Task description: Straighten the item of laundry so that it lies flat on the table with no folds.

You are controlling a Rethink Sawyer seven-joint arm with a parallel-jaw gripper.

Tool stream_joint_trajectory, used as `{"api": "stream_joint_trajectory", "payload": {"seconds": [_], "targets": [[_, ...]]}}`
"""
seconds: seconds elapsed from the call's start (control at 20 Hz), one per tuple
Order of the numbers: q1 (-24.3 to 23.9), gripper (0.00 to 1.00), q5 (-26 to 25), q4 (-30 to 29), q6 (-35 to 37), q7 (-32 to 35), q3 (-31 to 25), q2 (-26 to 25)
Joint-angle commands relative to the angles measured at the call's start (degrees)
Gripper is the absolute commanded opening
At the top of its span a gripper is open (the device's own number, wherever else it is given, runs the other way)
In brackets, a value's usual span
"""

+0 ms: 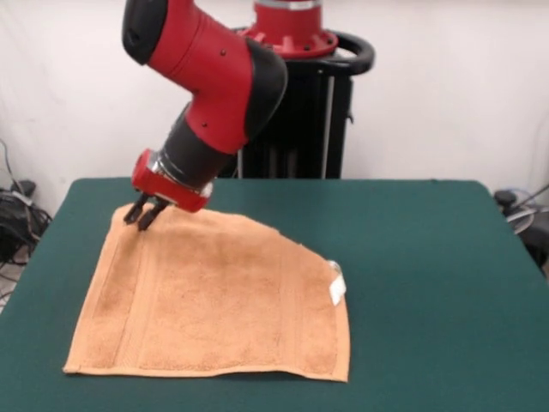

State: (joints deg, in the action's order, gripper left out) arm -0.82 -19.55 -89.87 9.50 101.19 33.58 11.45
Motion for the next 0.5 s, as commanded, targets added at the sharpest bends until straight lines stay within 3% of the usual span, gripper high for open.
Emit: {"api": "stream_joint_trajectory", "payload": {"seconds": [0.05,0.5], "targets": [[1.3,0.0,8.4,-1.2,-7.0,19.6,0.2,-8.3],[0.2,0.0,17.2,2.5,-16.5,16.7,-0.8,-15.2]]}}
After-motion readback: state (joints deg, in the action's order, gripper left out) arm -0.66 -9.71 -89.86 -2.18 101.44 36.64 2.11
